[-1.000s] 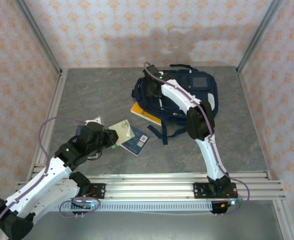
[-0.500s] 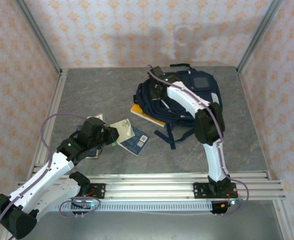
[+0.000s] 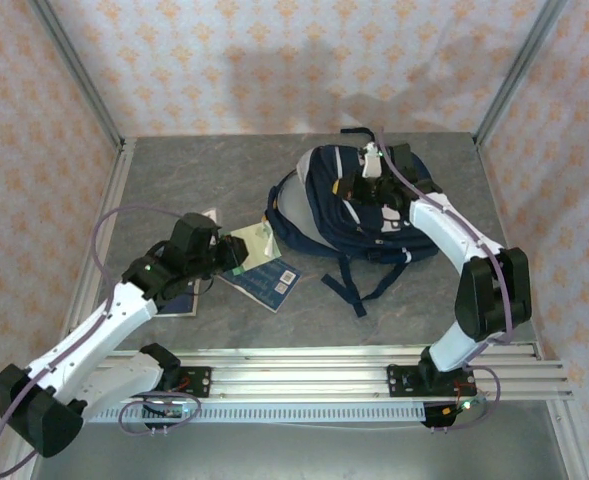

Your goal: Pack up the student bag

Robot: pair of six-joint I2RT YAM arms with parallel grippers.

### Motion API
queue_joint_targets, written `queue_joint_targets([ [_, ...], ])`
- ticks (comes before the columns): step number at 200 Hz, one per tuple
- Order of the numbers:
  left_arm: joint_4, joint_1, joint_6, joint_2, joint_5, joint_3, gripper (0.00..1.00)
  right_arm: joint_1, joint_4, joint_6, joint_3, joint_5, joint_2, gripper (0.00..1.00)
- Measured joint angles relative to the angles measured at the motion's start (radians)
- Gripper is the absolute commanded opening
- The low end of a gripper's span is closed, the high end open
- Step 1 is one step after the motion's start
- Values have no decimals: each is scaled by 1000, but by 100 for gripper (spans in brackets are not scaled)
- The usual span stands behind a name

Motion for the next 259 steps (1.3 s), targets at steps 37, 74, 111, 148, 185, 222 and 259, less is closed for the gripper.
queue_joint_targets([
  [37, 25, 5, 23, 150, 22, 142, 7, -24, 95, 65, -106, -138, -66, 0],
  [74, 83, 26, 23, 301, 73, 250, 6, -66, 228, 172, -196, -257, -171, 0],
  [111, 172, 28, 5, 396, 147, 256, 7, -130, 431, 331, -317, -379, -240, 0],
  [148, 271, 28, -19, 444, 213, 258, 8, -147, 489, 388, -330, -459, -251, 0],
  [185, 358, 28, -62, 539, 287, 293, 8, -147, 548, 448, -343, -513, -251, 0],
  [222, 415, 4, -109, 653, 310, 340, 8, -147, 615, 504, -367, -535, -251, 0],
  [259, 465, -68, -152, 806, 332, 452, 8, -147, 657, 539, -375, -535, -250, 0],
])
